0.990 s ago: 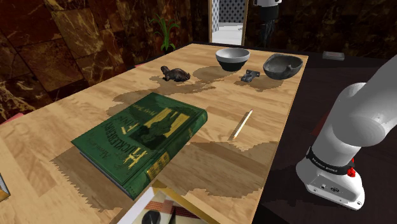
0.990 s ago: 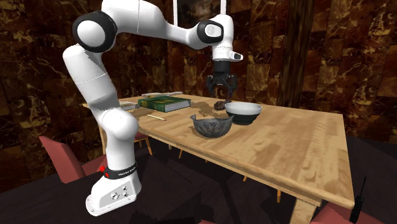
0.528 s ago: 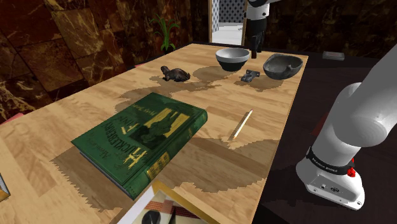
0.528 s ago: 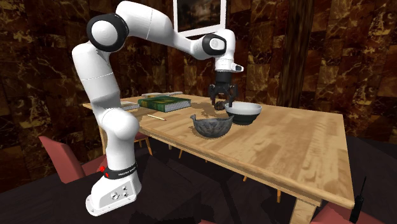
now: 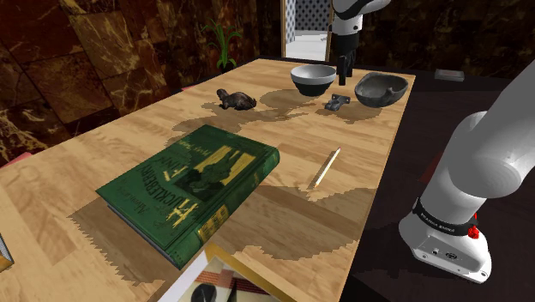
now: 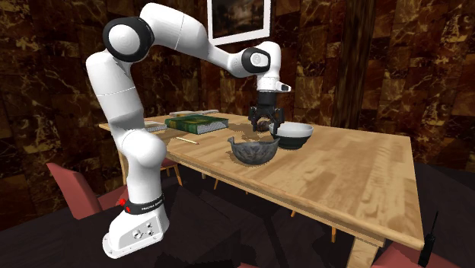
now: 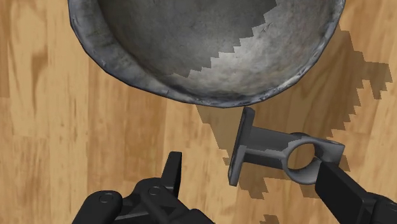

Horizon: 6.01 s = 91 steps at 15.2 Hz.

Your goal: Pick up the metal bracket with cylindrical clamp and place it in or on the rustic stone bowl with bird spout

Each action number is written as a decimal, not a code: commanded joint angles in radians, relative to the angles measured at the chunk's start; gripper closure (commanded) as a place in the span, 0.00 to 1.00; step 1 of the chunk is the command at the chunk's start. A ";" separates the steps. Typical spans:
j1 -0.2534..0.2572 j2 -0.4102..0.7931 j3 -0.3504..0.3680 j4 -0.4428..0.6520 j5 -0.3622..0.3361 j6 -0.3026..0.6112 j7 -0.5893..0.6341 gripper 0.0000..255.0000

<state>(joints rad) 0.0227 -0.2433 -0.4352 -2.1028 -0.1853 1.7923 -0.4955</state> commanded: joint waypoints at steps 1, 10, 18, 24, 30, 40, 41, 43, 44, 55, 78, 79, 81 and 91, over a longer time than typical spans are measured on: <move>0.000 0.000 0.000 0.000 0.000 0.001 0.000 0.00; 0.000 0.000 0.000 0.000 0.000 0.000 0.000 1.00; 0.090 -0.125 -0.010 -0.153 0.000 0.106 -0.433 0.00; 0.120 -0.157 -0.031 -0.242 -0.005 0.183 -0.557 0.00; 0.119 -0.142 -0.040 -0.278 -0.006 0.234 -0.559 0.00; 0.119 -0.142 -0.040 -0.278 -0.006 0.233 -0.559 1.00; 0.120 -0.142 -0.040 -0.278 -0.006 0.234 -0.559 1.00; 0.120 -0.142 -0.040 -0.278 -0.006 0.234 -0.559 1.00; 0.119 -0.142 -0.040 -0.278 -0.006 0.234 -0.559 1.00; 0.122 -0.176 -0.016 -0.171 -0.002 0.093 -0.555 1.00; 0.137 -0.163 0.016 0.139 0.025 -0.205 -0.567 1.00; 0.128 -0.185 0.009 0.128 0.014 -0.214 -0.581 1.00; 0.110 -0.228 -0.006 0.109 -0.009 -0.232 -0.609 1.00; 0.026 -0.383 -0.089 0.065 -0.113 -0.311 -0.758 1.00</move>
<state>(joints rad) 0.0554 -0.6124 -0.5208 -2.0238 -0.2904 1.4791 -1.2466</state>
